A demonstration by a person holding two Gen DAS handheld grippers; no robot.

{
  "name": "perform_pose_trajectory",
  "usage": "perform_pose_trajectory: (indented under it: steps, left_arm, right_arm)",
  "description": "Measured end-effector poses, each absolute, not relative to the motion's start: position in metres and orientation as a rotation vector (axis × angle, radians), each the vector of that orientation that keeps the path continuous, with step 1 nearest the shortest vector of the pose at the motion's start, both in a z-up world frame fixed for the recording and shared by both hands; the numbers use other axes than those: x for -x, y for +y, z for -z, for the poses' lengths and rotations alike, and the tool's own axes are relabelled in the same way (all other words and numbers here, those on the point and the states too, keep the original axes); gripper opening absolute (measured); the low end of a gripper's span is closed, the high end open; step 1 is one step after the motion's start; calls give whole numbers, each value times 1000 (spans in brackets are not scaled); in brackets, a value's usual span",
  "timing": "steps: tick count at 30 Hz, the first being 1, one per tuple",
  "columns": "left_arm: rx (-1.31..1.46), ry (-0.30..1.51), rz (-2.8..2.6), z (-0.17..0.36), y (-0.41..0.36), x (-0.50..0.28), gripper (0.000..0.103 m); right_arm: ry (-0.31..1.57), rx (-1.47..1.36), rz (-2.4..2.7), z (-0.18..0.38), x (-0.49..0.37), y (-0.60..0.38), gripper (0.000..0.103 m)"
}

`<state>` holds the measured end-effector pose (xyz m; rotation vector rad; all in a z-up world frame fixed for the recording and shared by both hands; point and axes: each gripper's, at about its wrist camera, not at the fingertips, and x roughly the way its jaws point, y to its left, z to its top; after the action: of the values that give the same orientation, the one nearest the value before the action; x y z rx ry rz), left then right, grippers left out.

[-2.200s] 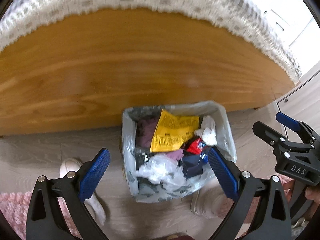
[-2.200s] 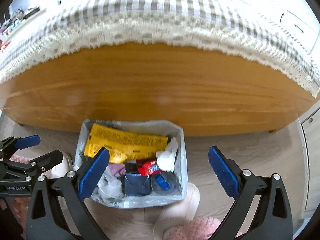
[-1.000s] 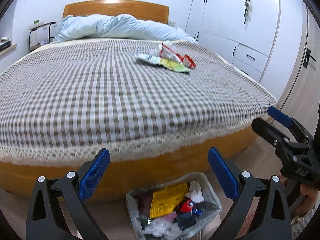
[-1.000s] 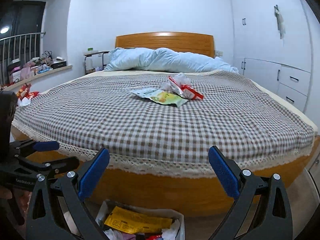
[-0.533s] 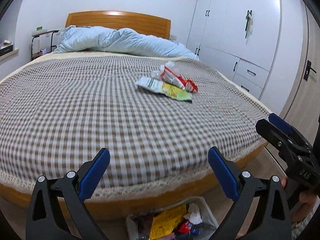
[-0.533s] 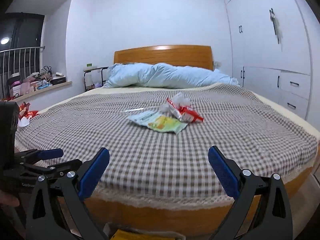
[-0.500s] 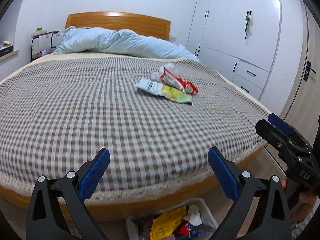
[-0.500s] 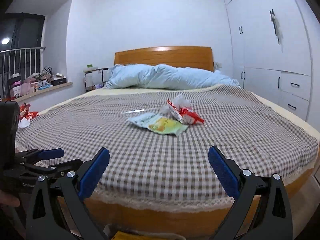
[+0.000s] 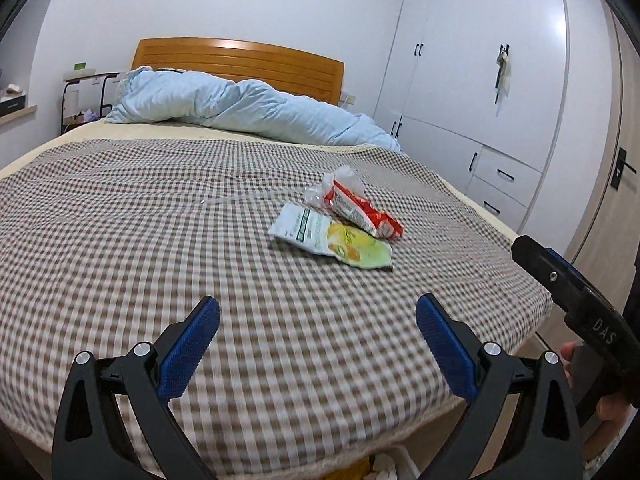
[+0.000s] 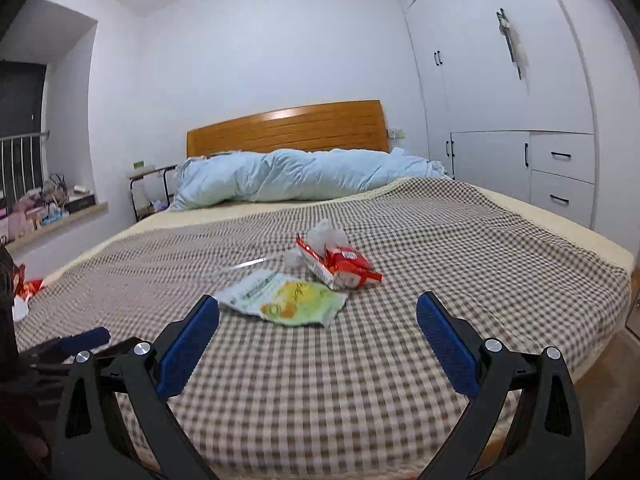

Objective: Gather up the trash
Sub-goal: 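Move both open tools down toward the remaining trash on the bed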

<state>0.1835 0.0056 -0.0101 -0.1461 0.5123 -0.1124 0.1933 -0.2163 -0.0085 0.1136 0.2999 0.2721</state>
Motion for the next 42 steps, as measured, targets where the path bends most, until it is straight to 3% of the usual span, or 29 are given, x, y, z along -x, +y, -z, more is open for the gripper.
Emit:
perform_pose_trajectory:
  steps: [12,25,31,39,42]
  left_arm:
    - [241,552,108,7,11,-250,95]
    - [348,677,89,38,4,-320,94]
    - [454,739,71,60,14,-342,66]
    - [538,747,63,72,17,-364,64]
    - [543,763,42,75,16,-377,43]
  right_arm:
    - [336,-176,-193,3,-250,-223,95]
    - [387,-268,-93,17,-290,-254,95]
    - [403,-293,-88,24,-300,-258,95]
    - [410,-268,-93,30,-309,-248,95]
    - [417,-262,-98,33,-313,-245,95]
